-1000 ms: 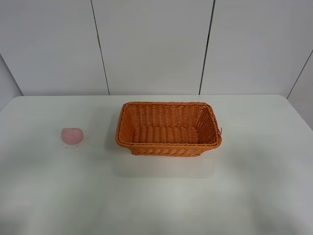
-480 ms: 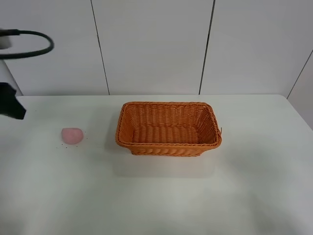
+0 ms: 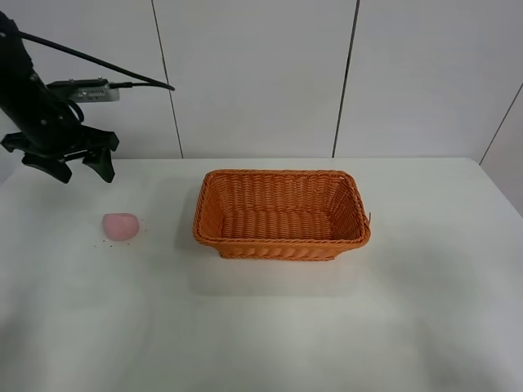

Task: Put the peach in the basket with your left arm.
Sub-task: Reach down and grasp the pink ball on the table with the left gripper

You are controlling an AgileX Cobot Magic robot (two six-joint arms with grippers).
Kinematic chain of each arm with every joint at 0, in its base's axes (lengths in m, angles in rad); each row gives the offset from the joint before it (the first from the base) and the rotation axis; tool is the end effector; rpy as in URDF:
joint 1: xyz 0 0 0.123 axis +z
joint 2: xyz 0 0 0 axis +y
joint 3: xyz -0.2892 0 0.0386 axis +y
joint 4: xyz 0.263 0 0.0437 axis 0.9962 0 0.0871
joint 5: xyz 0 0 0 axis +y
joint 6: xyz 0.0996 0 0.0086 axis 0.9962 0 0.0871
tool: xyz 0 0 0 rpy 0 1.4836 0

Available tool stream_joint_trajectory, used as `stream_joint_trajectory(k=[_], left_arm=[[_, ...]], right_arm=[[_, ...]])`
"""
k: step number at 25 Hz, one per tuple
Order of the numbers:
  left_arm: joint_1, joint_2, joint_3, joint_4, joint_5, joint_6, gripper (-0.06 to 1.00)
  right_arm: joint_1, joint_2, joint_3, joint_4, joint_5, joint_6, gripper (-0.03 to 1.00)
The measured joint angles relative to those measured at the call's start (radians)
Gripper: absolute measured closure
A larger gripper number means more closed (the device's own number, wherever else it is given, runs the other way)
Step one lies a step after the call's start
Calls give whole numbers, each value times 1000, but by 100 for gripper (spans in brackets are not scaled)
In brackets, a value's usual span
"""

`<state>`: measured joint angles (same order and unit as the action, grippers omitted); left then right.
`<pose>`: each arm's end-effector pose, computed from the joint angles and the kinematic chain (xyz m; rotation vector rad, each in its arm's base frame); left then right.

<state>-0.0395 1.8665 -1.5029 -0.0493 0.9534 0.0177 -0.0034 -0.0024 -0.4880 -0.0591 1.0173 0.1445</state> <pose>0.4154 -0.0204 0.2416 0.0498 2.7999 -0.0684 0.0124 -0.0051 0.2808 0.1493 2.0036 0.0197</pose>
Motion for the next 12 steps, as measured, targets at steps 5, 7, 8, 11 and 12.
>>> stream_joint_trajectory(k=[5, 7, 8, 11, 12], left_arm=[[0, 144, -71, 0, -21, 0, 13], [0, 186, -72, 0, -53, 0, 13], [0, 208, -72, 0, -65, 0, 13], [0, 264, -72, 0, -80, 0, 13], [0, 280, -72, 0, -87, 0, 13]], right_arm=[[0, 0, 0, 0, 0, 0, 27], [0, 0, 0, 0, 0, 0, 27], [0, 0, 0, 0, 0, 0, 27], [0, 0, 0, 0, 0, 0, 27], [0, 0, 0, 0, 0, 0, 27]])
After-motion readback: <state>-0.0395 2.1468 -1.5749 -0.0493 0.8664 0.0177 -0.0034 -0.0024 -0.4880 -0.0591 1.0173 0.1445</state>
